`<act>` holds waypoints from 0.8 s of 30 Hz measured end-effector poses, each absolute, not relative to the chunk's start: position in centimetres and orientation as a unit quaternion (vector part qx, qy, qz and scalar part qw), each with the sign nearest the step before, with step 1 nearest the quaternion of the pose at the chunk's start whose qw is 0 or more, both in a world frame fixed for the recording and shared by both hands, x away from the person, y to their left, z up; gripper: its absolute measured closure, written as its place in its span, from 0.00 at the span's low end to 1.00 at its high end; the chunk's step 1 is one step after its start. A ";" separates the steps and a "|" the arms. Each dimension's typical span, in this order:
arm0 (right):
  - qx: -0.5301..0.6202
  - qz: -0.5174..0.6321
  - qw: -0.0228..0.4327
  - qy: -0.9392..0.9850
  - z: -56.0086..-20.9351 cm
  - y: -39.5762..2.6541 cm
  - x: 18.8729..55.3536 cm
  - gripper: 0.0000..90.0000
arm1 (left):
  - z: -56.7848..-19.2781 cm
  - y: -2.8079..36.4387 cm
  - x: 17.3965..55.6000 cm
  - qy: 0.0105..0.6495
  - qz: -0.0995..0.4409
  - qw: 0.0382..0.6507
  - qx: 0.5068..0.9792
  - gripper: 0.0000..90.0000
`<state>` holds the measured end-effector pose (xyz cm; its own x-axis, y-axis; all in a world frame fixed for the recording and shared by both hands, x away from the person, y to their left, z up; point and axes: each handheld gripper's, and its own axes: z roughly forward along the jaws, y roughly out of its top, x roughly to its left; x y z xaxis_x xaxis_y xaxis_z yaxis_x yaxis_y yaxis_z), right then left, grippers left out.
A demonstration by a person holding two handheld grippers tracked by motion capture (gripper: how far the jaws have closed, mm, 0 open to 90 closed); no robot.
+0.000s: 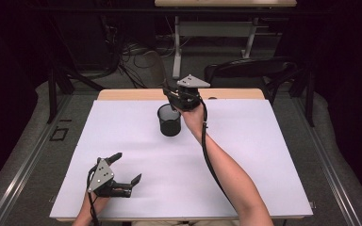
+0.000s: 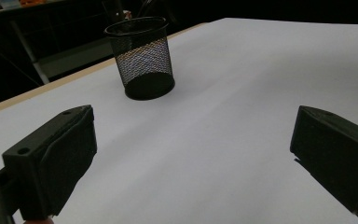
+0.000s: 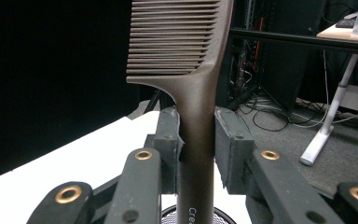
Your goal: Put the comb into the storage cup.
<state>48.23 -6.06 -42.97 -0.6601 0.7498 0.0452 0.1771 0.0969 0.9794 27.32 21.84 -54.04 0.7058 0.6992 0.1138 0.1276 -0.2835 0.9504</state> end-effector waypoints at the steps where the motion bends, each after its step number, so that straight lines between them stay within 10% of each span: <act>1: 0.331 0.584 0.246 0.699 -43.0 -6.0 48.3 0.81 | -54.0 21.8 27.3 0.274 0.269 0.532 0.755 0.00; 24: 0.335 0.593 0.255 0.686 -44.7 -5.6 49.4 0.81 | -54.0 21.9 27.3 0.274 0.269 0.533 0.754 0.00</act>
